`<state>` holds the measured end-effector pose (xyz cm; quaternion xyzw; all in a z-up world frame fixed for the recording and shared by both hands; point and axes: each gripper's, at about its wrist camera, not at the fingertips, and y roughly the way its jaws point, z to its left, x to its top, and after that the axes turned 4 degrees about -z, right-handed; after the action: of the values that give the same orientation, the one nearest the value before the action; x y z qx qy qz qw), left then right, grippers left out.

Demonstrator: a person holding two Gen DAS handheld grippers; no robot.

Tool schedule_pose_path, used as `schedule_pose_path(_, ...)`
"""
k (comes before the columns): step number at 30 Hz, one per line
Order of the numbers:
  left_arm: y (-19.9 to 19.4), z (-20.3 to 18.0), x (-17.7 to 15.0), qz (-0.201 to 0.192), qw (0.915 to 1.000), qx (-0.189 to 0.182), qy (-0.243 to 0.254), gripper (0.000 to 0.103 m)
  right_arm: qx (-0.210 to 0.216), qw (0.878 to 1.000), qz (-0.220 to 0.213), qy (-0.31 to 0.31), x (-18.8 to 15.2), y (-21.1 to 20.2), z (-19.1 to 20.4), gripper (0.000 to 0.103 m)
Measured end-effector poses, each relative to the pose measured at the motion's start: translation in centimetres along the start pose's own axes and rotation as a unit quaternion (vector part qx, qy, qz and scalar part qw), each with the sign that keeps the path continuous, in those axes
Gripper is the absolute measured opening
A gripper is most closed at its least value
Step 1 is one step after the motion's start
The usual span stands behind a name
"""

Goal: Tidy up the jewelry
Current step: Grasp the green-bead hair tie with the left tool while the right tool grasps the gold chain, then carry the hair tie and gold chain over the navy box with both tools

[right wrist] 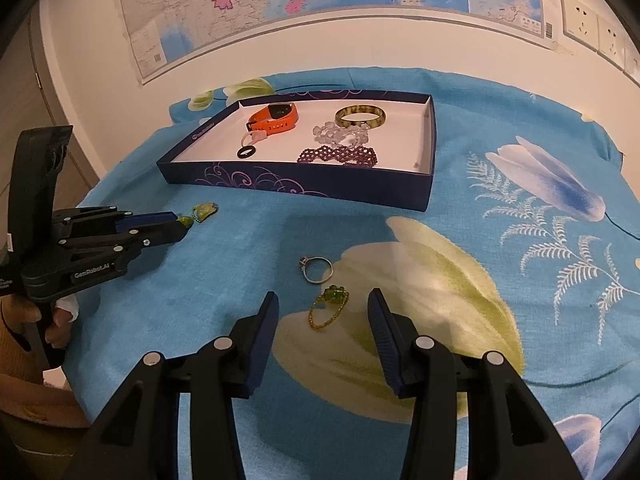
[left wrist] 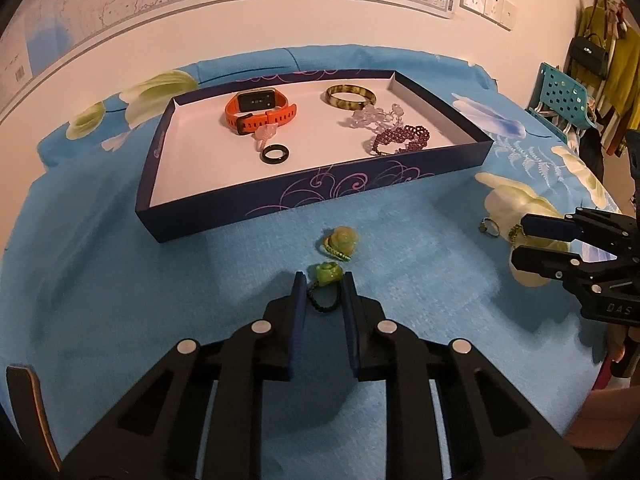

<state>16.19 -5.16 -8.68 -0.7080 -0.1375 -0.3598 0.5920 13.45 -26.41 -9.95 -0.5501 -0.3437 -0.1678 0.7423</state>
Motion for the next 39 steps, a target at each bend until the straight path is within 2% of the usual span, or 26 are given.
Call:
schedule_pose_path(1, 0.0, 0.0, 0.0, 0.000, 1.0000, -0.001, -0.001, 0.018, -0.002, 1.000, -0.001, 0.001, 0.0, 0.0, 0.0, 0.044)
schedule_pose_path(3, -0.1, 0.0, -0.2, -0.001, 1.0000, -0.002, -0.005, 0.018, -0.007, 1.000, -0.001, -0.001, 0.0, 0.1, 0.0, 0.032)
schedule_pose_path(8, -0.3, 0.0, -0.3, -0.002, 0.9999, -0.007, -0.011, 0.018, -0.019, 1.000, 0.000, -0.004, 0.0, 0.2, -0.2, 0.012)
schedule_pose_path(14, -0.3, 0.2, -0.5, -0.003, 0.9998, -0.012, -0.018, 0.018, -0.017, 1.000, -0.001, 0.000, 0.1, 0.3, -0.4, 0.005)
schedule_pose_path(39, -2.0, 0.0, -0.6, -0.023, 0.9988, -0.025, -0.035, 0.018, 0.021, 0.999, -0.031, 0.005, 1.2, -1.2, 0.2, 0.004)
